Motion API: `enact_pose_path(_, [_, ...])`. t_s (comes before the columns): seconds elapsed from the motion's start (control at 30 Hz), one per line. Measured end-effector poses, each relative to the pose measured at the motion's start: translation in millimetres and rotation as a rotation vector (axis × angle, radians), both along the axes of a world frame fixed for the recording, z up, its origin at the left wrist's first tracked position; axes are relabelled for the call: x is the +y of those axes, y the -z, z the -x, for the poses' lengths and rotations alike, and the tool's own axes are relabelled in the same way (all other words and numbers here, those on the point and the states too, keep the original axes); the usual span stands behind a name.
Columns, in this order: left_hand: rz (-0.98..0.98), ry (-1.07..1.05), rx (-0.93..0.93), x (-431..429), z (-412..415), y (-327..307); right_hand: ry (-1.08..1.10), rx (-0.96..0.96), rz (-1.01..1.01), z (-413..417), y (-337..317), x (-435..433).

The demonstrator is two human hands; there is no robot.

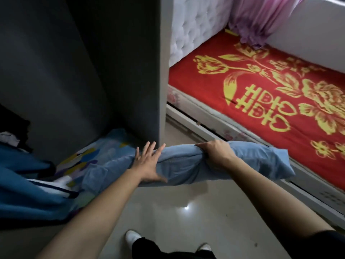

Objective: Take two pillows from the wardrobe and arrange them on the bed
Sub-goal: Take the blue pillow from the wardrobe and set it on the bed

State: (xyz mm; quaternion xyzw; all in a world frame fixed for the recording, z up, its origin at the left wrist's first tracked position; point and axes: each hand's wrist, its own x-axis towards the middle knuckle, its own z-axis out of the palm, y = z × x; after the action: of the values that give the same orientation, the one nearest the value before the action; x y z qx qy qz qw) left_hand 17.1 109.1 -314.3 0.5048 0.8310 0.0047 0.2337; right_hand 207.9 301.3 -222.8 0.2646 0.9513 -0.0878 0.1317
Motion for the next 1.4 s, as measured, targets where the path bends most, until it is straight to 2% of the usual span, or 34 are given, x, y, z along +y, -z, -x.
enact_pose_path(0.1, [0.034, -0.01, 0.045, 25, -23, -6, 0.016, 0.032, 0.001, -30, -14, 23])
enact_pose_path(0.2, [-0.119, 0.033, 0.138, 82, -90, -29, 0.054, 0.028, -0.035, -101, -26, 73])
enact_pose_path(0.37, [-0.333, 0.1, 0.229, 168, -178, -67, 0.108, -0.133, -0.211, -192, -27, 132])
enact_pose_path(0.47, [-0.453, 0.114, 0.248, 204, -216, -81, 0.153, -0.103, -0.213, -222, -17, 150])
enact_pose_path(0.57, [-0.493, 0.17, 0.326, 226, -229, -88, 0.202, -0.065, -0.227, -234, 1, 163])
enact_pose_path(0.77, [-0.536, 0.293, 0.46, 257, -193, -78, 0.237, 0.036, -0.274, -200, 22, 186])
enact_pose_path(0.9, [-0.606, 0.268, 0.515, 291, -150, -77, 0.213, 0.021, -0.44, -156, 13, 217])
enact_pose_path(1.17, [-0.754, 0.218, 0.458, 388, -60, -101, 0.186, 0.056, -0.608, -67, -39, 316])
enact_pose_path(1.4, [-0.845, 0.204, 0.392, 464, -9, -119, 0.203, 0.108, -0.686, -24, -58, 382])
